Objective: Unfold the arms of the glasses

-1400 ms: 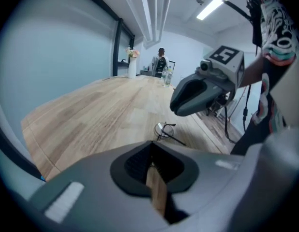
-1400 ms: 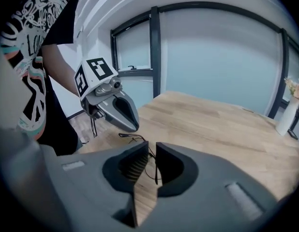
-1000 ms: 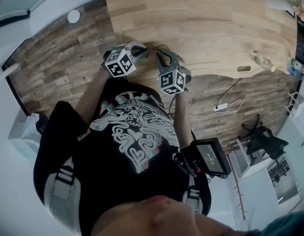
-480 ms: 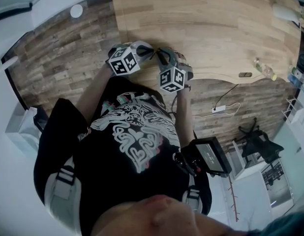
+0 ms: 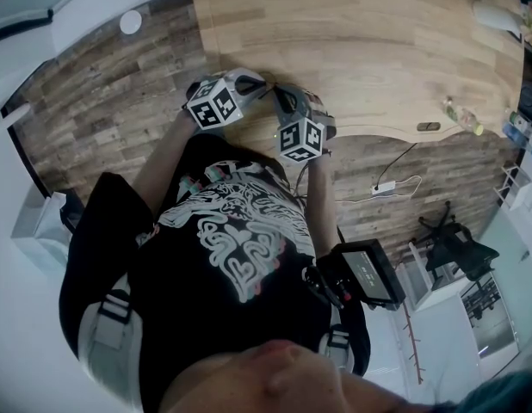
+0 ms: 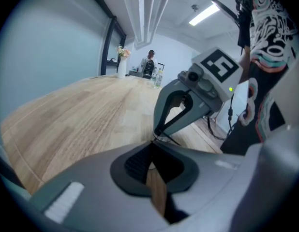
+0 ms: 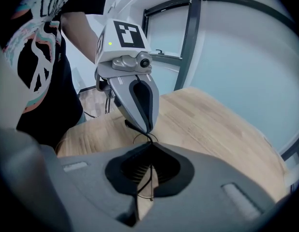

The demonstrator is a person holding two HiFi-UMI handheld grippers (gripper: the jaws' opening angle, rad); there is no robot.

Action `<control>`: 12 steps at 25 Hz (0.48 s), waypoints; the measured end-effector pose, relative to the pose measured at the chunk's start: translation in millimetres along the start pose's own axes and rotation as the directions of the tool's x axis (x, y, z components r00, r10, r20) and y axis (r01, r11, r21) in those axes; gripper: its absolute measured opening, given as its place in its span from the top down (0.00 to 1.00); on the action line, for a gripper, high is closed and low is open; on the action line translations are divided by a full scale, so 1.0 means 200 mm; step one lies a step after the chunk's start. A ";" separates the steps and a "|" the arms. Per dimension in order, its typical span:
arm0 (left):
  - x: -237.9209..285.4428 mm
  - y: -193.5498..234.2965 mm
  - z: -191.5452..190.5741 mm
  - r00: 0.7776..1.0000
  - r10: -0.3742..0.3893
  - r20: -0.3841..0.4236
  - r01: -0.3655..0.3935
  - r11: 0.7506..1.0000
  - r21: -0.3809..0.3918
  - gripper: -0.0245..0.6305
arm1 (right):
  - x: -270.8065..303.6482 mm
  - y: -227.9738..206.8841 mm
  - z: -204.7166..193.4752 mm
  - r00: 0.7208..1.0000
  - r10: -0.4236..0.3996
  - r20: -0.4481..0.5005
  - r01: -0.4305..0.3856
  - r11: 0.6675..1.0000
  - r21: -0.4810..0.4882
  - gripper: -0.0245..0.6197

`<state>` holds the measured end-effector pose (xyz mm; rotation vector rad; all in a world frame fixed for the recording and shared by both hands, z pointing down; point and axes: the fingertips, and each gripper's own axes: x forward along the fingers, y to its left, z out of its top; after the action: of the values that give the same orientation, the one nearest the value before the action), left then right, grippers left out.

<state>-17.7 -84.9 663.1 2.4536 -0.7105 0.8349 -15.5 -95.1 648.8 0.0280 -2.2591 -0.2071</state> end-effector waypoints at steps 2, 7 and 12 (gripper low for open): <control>-0.01 0.01 0.01 1.000 0.007 -0.001 -0.007 1.000 0.008 0.98 | -0.01 -0.01 0.01 1.000 -0.003 0.010 0.003 1.000 0.022 0.96; -0.01 0.01 0.01 0.999 0.020 -0.025 -0.019 0.999 0.040 0.98 | -0.07 0.00 0.05 0.996 -0.002 0.088 -0.008 0.995 0.104 0.96; -0.02 0.00 0.06 0.998 0.055 -0.035 -0.050 0.991 0.128 0.98 | -0.17 0.03 0.09 0.979 -0.016 0.205 -0.014 0.990 0.141 0.96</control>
<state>-15.2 -90.8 652.4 2.5330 -0.7320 0.9718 -6.9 -83.7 611.6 0.0866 -2.4766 -0.0511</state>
